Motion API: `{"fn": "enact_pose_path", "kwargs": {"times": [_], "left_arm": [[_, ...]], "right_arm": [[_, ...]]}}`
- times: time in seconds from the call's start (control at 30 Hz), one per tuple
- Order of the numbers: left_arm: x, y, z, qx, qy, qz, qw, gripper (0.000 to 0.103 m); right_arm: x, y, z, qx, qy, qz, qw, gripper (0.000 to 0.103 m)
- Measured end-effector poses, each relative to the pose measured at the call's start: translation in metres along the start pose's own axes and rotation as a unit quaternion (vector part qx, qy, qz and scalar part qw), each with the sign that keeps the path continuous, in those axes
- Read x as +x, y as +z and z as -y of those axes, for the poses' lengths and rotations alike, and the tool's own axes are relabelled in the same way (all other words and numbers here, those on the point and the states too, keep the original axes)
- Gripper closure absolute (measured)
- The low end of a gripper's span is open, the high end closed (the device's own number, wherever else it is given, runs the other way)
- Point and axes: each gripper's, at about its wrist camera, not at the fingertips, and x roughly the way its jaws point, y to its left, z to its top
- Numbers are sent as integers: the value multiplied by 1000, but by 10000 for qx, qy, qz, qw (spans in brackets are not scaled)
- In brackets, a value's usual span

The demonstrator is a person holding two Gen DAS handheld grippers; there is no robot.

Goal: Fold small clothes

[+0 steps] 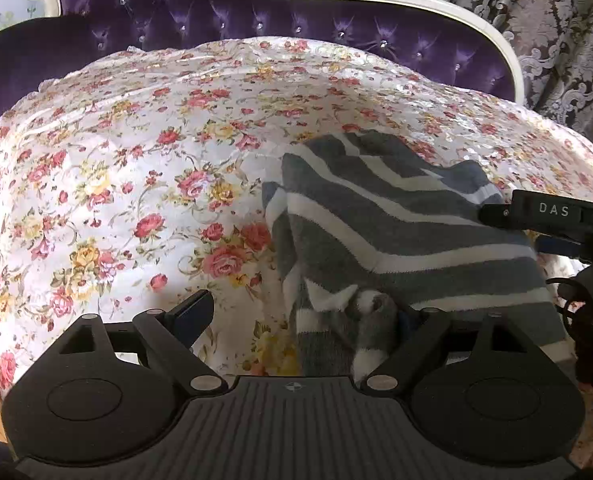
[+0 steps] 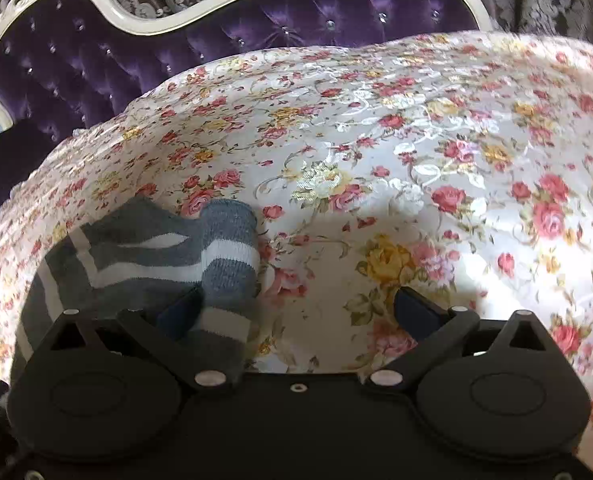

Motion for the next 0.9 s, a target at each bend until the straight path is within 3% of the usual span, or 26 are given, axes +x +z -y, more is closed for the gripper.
{"fn": "enact_pose_path", "kwargs": {"times": [0.2,0.47,0.63,0.77,0.9], "left_arm": [[-11,1,5,2,182,152,9997,17],[-41,3,15,299,511,282,9978,17],[-65,-3,12,233,689,371,9967,17],[-81,-8,7,114,662,338,9972,18],[-93,-14,7,130,692,275,9971,18]], "right_arm": [[-11,0,-3,14,37,121,9999,1],[-57,-2,-21,-640,-271,1051,9920,1],[-101,-8,-31,-675,-249,1466,9866,1],[-131,-16,-40,-707,30,1511,9860,1],[-150,-29,-52,-935,85,1258,9876,1]]}}
